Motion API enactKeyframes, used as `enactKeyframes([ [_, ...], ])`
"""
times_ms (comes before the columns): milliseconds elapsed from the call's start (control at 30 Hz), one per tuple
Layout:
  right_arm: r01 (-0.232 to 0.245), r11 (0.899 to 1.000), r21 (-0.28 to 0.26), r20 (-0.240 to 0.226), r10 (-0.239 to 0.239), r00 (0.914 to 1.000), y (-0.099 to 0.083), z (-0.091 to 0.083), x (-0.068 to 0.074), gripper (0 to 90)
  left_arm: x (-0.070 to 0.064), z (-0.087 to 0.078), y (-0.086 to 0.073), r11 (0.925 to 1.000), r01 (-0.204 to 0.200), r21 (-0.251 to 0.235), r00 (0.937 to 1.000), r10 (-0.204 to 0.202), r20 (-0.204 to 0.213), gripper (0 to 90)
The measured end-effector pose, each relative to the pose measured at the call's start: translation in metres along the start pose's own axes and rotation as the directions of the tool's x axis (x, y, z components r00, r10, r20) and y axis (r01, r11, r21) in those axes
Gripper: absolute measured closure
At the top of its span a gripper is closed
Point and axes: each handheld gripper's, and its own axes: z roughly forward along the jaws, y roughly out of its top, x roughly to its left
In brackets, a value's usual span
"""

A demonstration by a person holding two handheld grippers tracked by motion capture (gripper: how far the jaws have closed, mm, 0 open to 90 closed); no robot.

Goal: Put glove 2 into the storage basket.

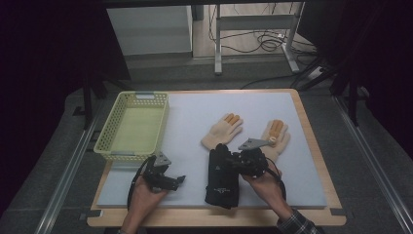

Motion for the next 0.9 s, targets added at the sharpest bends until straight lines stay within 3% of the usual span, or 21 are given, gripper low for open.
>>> enactKeyframes([
  [100,-0.015,1.000,0.013,0.032,0.014,0.9994,0.005,0.010,-0.016,61.0,0.000,0.000,0.000,1.0000,-0.005,0.002,1.0000,0.005,0.000,6.0],
  [167,-0.061,0.998,0.023,-0.002,0.061,0.9981,0.007,0.021,-0.028,56.5,0.000,0.000,0.000,1.0000,-0.002,0.002,1.0000,0.002,0.001,6.0],
  [233,-0.117,0.992,0.040,-0.076,0.120,0.9899,0.006,0.038,-0.039,55.8,0.000,0.000,0.000,1.0000,-0.002,0.002,1.0000,0.002,0.001,6.0],
  [267,-0.117,0.992,0.040,-0.076,0.120,0.9899,0.006,0.038,-0.039,55.8,0.000,0.000,0.000,1.0000,-0.002,0.002,1.0000,0.002,0.001,6.0],
  [300,-0.151,0.986,0.064,-0.112,0.157,0.9812,0.005,0.047,-0.042,71.9,0.000,0.000,0.000,1.0000,-0.002,0.002,1.0000,0.002,0.001,6.0],
  [333,-0.151,0.986,0.064,-0.112,0.157,0.9812,0.005,0.047,-0.042,71.9,0.000,0.000,0.000,1.0000,-0.002,0.002,1.0000,0.002,0.001,6.0],
  [367,-0.148,0.987,0.069,-0.092,0.154,0.9838,0.004,0.048,-0.040,85.1,0.000,0.000,0.000,1.0000,-0.003,0.002,1.0000,0.003,0.001,6.0],
  [600,-0.092,0.996,0.022,-0.029,0.092,0.9953,0.009,0.025,-0.034,86.4,0.000,0.000,0.000,1.0000,-0.002,0.002,1.0000,0.002,0.001,6.0],
  [700,-0.076,0.996,0.044,-0.033,0.077,0.9964,0.006,0.022,-0.038,80.6,0.000,0.000,0.000,1.0000,-0.003,0.003,1.0000,0.003,0.001,6.0],
  [733,-0.061,0.997,0.051,-0.036,0.063,0.9973,0.001,0.026,-0.041,67.6,0.000,0.000,0.000,1.0000,-0.003,0.002,1.0000,0.003,0.001,6.0],
  [900,-0.052,0.998,0.022,-0.057,0.053,0.9969,-0.008,0.019,-0.045,62.9,0.000,0.000,0.000,1.0000,-0.003,0.002,1.0000,0.003,0.001,6.0],
])
